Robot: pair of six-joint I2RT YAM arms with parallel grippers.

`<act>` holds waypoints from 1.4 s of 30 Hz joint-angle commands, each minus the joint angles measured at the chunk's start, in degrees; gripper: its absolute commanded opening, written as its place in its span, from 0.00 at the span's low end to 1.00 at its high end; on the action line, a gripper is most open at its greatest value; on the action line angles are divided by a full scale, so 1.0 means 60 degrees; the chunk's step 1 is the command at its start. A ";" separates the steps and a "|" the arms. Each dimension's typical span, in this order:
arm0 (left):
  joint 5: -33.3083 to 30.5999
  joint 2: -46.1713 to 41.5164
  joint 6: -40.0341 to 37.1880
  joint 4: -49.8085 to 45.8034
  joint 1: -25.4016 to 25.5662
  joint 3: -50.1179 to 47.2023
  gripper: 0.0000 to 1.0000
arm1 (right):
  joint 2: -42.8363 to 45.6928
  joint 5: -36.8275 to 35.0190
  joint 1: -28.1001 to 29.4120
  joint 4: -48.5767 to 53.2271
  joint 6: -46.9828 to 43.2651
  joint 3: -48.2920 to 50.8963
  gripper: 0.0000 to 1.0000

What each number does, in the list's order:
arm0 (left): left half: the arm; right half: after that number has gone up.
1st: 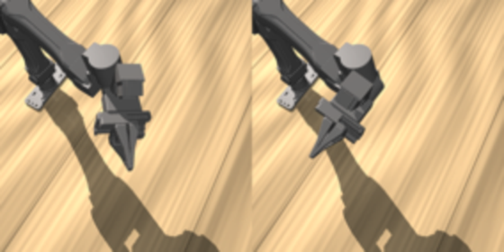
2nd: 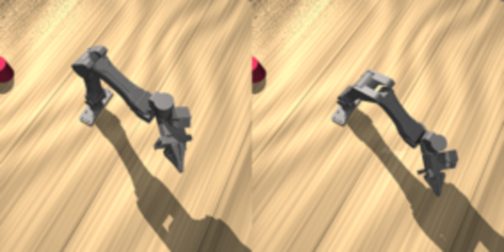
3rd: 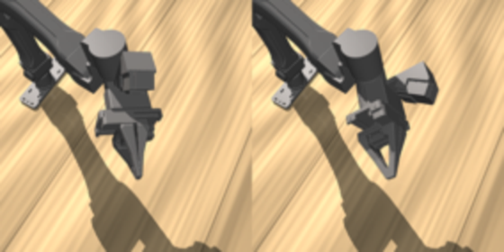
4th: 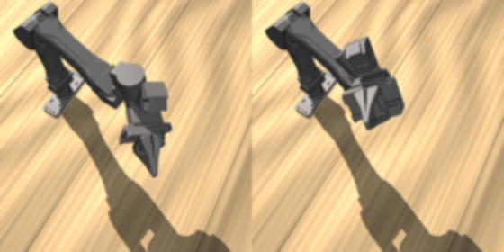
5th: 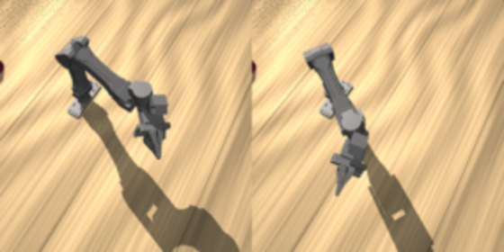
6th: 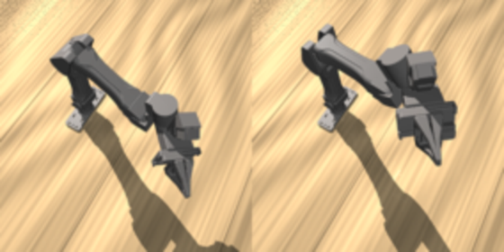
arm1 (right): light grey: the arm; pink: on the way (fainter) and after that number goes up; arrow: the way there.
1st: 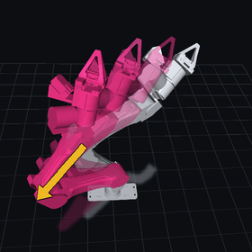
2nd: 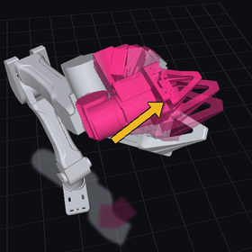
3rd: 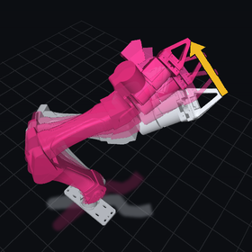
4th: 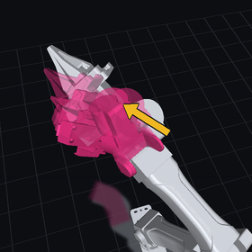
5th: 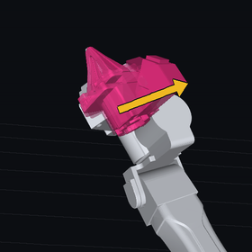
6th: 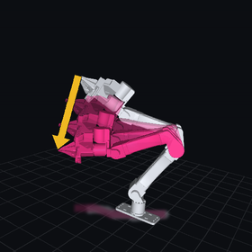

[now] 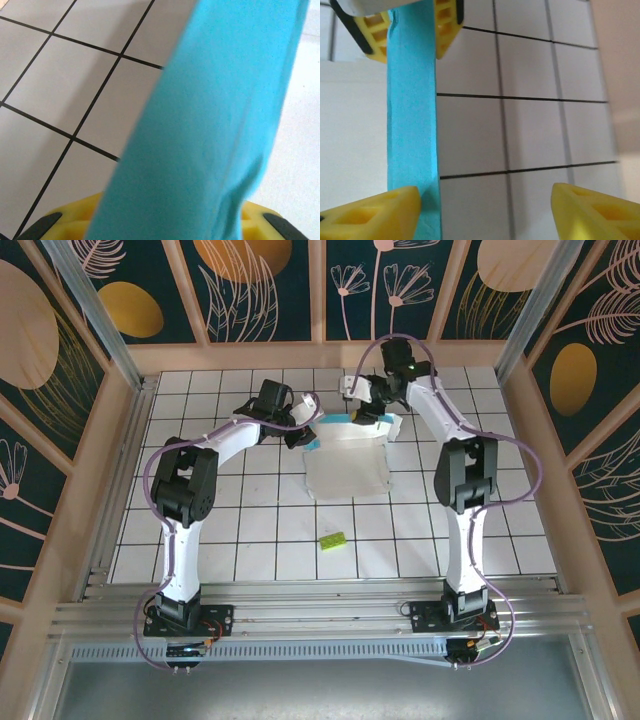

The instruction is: Fold the paper box

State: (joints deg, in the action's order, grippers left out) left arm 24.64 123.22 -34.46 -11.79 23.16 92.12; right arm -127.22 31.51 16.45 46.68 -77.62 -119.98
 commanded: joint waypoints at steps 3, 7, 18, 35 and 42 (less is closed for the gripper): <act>0.0338 0.0154 -0.0259 -0.0268 0.0022 0.0365 0.31 | -0.0492 0.1794 -0.0178 0.2455 0.0579 -0.1262 0.74; 0.0295 0.0147 -0.0318 -0.0319 0.0022 0.0428 0.31 | -0.0822 0.2142 -0.0235 0.2851 0.1087 -0.1564 0.71; 0.0283 0.0342 -0.0980 -0.0510 0.0022 0.0864 0.33 | -0.1559 0.2528 -0.0267 0.3325 0.3237 -0.1766 0.66; 0.0360 -0.0393 -0.0163 0.0564 0.0019 -0.0032 0.53 | -0.0598 0.1629 0.0002 0.1761 0.3796 -0.0389 0.28; -0.0514 -0.2036 0.2066 0.2293 0.0007 -0.1960 0.61 | 0.0652 0.0274 0.0367 -0.0382 0.5198 0.1375 0.23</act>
State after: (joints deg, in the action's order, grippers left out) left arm 23.79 117.21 -29.91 -5.50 23.16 83.46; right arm -128.99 38.44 17.34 51.46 -51.29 -115.66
